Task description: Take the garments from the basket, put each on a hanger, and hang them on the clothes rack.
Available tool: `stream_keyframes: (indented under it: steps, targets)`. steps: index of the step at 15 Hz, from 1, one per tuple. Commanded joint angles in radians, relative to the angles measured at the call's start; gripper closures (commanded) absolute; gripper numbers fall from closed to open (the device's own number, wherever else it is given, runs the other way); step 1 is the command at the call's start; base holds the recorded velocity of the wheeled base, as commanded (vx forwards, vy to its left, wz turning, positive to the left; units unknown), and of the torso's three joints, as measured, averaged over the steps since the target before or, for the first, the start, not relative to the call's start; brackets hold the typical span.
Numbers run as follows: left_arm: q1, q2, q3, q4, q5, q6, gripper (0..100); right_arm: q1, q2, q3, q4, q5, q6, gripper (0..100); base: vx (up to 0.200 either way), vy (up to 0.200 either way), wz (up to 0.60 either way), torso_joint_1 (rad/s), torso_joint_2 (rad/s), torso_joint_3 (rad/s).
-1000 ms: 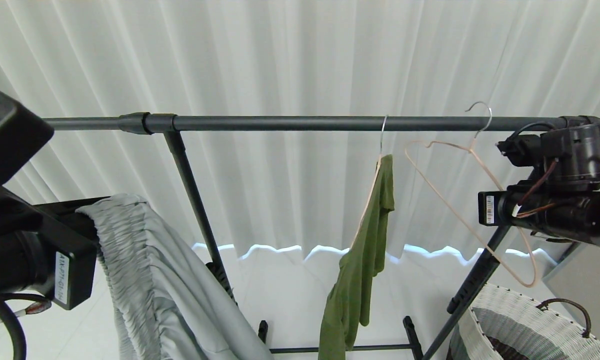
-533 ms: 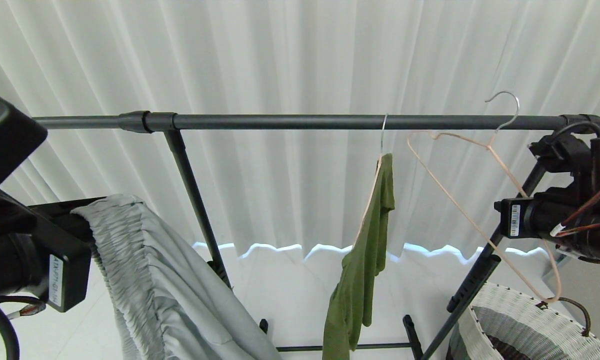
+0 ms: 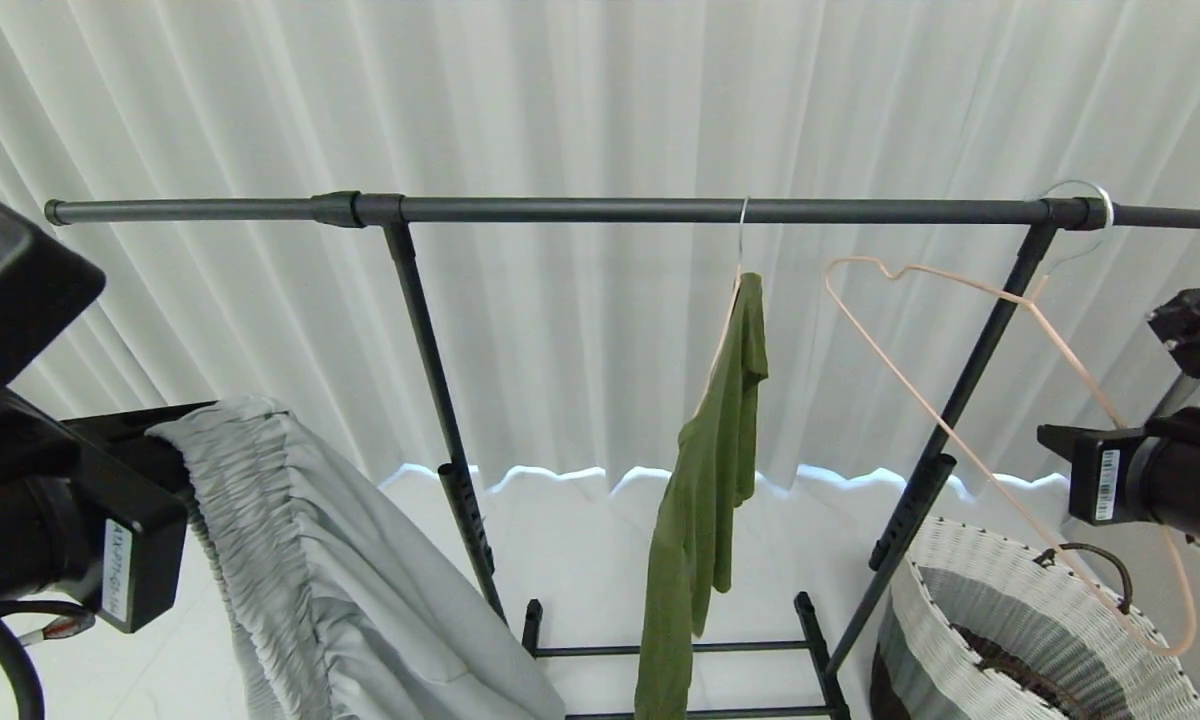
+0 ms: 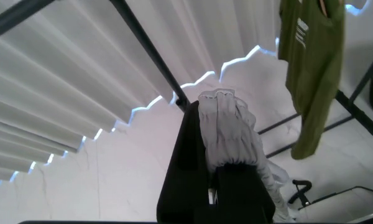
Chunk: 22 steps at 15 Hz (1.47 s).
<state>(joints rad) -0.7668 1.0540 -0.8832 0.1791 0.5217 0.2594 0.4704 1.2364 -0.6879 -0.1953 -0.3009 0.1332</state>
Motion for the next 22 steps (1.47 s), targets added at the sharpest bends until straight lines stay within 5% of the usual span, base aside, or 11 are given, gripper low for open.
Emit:
stream_keyframes:
  steps: [1,7,10,12,15,17,22]
  targets:
    - [0.0,0.006,0.001,0.002,0.0,0.0,100,0.022,-0.054,0.039,-0.001,0.0,-0.001,100,-0.2,0.0,0.0,0.002,0.0,0.007]
    - [0.0,0.009,0.036,0.0,0.0,0.041,100,0.2,-0.072,0.06,-0.003,0.068,0.0,100,-0.067,0.0,0.0,0.001,0.0,0.002]
    - [0.0,0.07,0.015,0.0,0.029,0.052,100,0.366,-0.06,0.071,0.001,0.091,0.011,100,0.0,0.0,0.0,0.0,0.0,0.0]
    - [0.0,0.164,-0.039,-0.01,0.106,0.026,100,0.488,-0.055,0.09,0.001,0.092,0.045,100,0.0,0.0,0.0,0.0,0.0,0.0]
    - [0.018,0.337,-0.177,-0.015,0.185,-0.109,100,0.636,-0.06,0.097,0.001,0.091,0.103,100,0.0,0.0,0.0,0.0,0.0,0.0]
    - [0.069,0.423,-0.247,-0.015,0.258,-0.12,100,0.698,-0.067,0.099,0.001,0.091,0.109,100,0.0,0.0,0.0,0.0,0.0,0.0]
    - [0.095,0.478,-0.313,-0.015,0.267,-0.121,100,0.797,-0.067,0.097,-0.001,0.092,0.114,100,0.0,0.0,0.0,0.0,0.0,0.0]
